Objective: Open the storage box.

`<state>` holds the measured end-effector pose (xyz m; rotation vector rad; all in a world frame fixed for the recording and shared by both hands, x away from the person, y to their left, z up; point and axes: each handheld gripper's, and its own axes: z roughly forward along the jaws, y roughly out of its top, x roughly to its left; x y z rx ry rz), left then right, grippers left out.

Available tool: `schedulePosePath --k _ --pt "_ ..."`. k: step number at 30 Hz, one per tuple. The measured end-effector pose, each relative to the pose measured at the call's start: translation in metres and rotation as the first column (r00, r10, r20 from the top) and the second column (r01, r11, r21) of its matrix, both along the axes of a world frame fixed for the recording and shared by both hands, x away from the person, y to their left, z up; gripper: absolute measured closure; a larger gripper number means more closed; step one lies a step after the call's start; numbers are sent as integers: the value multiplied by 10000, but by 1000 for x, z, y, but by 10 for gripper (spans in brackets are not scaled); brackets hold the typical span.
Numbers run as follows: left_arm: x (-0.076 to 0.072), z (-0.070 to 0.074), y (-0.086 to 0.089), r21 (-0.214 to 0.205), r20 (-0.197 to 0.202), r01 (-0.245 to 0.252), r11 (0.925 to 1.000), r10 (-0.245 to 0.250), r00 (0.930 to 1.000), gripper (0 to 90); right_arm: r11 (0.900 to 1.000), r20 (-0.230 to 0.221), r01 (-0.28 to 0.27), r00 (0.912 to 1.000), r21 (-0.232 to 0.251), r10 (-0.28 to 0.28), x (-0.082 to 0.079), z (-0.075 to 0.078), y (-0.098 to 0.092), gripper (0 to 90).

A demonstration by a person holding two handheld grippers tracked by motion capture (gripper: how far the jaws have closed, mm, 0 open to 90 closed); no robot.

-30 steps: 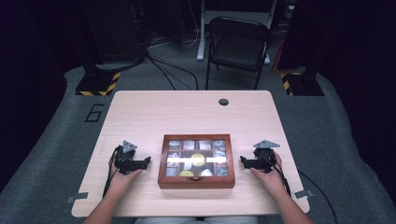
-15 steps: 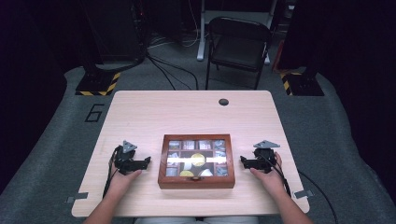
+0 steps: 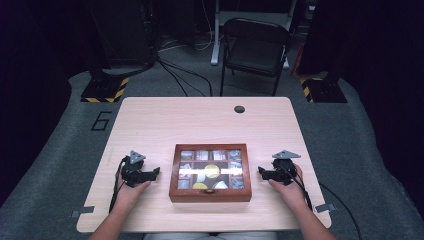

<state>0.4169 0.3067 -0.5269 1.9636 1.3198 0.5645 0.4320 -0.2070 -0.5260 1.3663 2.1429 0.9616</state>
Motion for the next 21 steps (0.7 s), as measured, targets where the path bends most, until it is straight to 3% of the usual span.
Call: schedulePosePath --k 6,13,21 --pt "-2 3 6 -534 -220 -41 9986 30 9998 262 9994 16 281 9996 -177 -280 -1 5 -1 307" --pt "-3 5 6 -432 -356 24 9991 -40 9994 321 9994 71 -32 10000 -336 35 -5 11 -2 348" --pt "-8 12 4 -253 -65 135 9996 -136 9999 327 9999 80 4 10000 132 -5 -9 19 -5 365"
